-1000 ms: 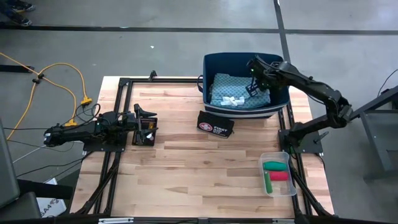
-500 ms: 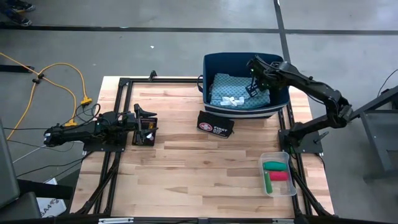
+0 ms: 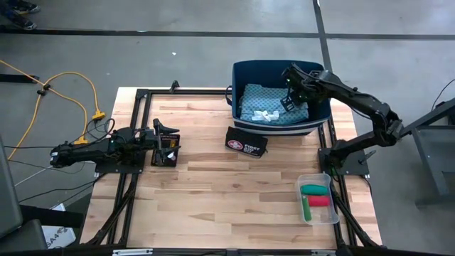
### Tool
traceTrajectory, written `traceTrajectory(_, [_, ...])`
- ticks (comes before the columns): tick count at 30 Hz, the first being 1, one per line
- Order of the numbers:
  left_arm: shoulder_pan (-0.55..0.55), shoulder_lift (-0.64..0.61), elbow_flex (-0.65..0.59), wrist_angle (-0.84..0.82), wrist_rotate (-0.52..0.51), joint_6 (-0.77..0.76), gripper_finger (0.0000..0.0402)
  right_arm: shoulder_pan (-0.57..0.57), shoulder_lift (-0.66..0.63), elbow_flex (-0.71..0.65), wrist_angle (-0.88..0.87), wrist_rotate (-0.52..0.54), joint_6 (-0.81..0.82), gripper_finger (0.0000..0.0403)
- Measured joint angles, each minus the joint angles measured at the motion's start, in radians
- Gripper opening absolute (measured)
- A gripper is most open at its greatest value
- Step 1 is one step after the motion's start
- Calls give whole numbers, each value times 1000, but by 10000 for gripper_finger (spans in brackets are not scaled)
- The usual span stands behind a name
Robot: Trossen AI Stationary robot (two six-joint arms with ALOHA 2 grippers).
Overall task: Pick & place medical supplies in basket/bin
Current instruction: Put the blue patient gown into the blue laundry organizer, then return to Home Position
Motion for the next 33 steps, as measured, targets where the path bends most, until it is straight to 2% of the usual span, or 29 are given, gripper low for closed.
traceTrajectory(8, [0, 0, 0, 0, 0, 0, 321, 0, -7, 0, 21, 0, 0, 123])
traceTrajectory(21, [0, 0, 0, 0, 0, 0, 321, -14, -165, 56, 117, -36, -57, 122])
traceTrajectory(33, [0, 0, 0, 0, 0, 0, 321, -14, -174, 56, 95, -36, -57, 125])
